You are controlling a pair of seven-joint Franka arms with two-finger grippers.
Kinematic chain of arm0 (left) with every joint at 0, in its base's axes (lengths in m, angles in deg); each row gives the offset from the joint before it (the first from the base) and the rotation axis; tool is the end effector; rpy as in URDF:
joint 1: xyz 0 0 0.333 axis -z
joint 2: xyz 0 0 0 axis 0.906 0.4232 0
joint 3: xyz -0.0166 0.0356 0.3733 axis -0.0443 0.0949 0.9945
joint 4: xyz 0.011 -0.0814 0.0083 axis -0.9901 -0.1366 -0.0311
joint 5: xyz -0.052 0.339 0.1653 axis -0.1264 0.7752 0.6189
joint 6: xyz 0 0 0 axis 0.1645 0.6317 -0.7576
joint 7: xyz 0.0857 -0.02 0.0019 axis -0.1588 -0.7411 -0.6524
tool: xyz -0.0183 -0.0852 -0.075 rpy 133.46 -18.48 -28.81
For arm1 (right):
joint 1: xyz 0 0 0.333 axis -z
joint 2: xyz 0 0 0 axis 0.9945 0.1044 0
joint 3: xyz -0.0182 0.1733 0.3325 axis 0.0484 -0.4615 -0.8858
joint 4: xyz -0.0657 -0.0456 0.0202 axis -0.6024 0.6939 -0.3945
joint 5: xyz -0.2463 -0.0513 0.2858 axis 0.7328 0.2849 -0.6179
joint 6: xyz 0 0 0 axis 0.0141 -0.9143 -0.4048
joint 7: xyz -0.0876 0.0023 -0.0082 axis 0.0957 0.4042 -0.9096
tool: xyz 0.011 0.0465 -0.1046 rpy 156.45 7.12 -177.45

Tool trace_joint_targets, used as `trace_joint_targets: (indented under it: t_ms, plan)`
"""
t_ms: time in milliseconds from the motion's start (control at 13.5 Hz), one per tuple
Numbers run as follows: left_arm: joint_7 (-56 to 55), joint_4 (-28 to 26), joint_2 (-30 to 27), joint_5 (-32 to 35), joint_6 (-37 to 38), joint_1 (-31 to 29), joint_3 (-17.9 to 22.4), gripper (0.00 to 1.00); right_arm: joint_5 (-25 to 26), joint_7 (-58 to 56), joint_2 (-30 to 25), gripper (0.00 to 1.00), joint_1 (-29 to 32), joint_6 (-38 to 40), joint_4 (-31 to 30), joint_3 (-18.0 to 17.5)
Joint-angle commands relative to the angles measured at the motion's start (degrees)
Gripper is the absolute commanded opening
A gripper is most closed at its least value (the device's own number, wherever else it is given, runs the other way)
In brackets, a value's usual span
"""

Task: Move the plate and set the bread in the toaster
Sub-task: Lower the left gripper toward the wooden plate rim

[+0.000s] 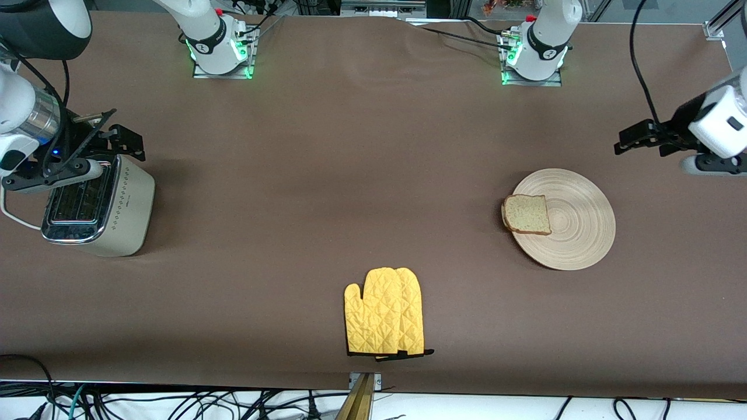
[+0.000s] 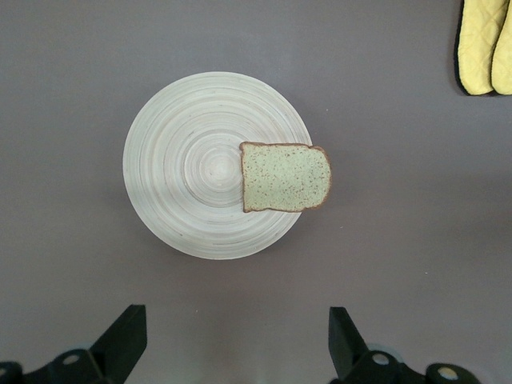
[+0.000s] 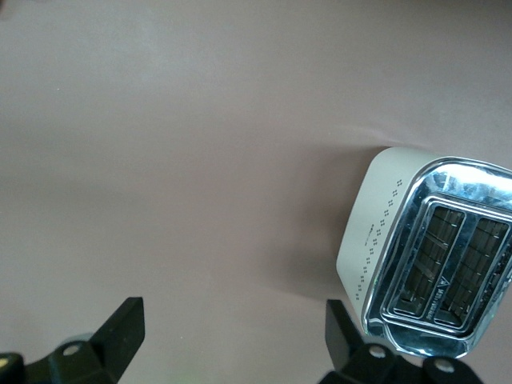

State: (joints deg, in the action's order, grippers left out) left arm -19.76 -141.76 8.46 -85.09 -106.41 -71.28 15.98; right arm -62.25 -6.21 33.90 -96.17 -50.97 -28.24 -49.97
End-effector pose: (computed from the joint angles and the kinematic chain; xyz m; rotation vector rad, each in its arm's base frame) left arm 0.5478 0.0321 0.6077 2.9813 0.0589 -0.2035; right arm 0.5776 0.0465 0.6077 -3.1045 -0.3928 0.1358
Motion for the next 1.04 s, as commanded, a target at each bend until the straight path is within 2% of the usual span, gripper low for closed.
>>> trace_joint_targets:
  t_ms: [0, 222, 444, 591, 813, 961]
  plan:
    - [10.1, 2.0, 4.0, -5.0, 0.8, -6.5, -0.1, 1.00, -0.2, -0.5, 0.0, 1.00, 0.0, 0.4, 0.4, -0.1]
    - [20.6, 2.0, 9.5, -10.4, 0.7, -13.6, -0.1, 1.00, -0.2, -0.4, -0.1, 1.00, 0.0, 0.4, 0.4, -0.1]
    - [27.6, 2.1, 15.8, -11.9, 0.8, -19.6, -0.2, 1.00, -0.3, 0.0, -0.1, 1.00, 0.0, 0.5, 0.4, -0.1]
    - [32.6, 2.6, 21.1, -16.4, 0.8, -23.1, -0.2, 1.00, -0.4, 0.3, -0.2, 1.00, 0.0, 0.4, 0.4, -0.2]
    - [37.4, 3.4, 30.2, -20.4, 0.1, -26.2, -0.2, 1.00, -0.4, 0.4, -0.2, 1.00, -0.1, 0.4, 0.4, -0.3]
    - [40.7, 5.5, 35.2, -22.2, 0.0, -26.2, -0.3, 1.00, -0.4, 0.5, -0.1, 1.00, -0.1, 0.3, 0.4, -0.4]
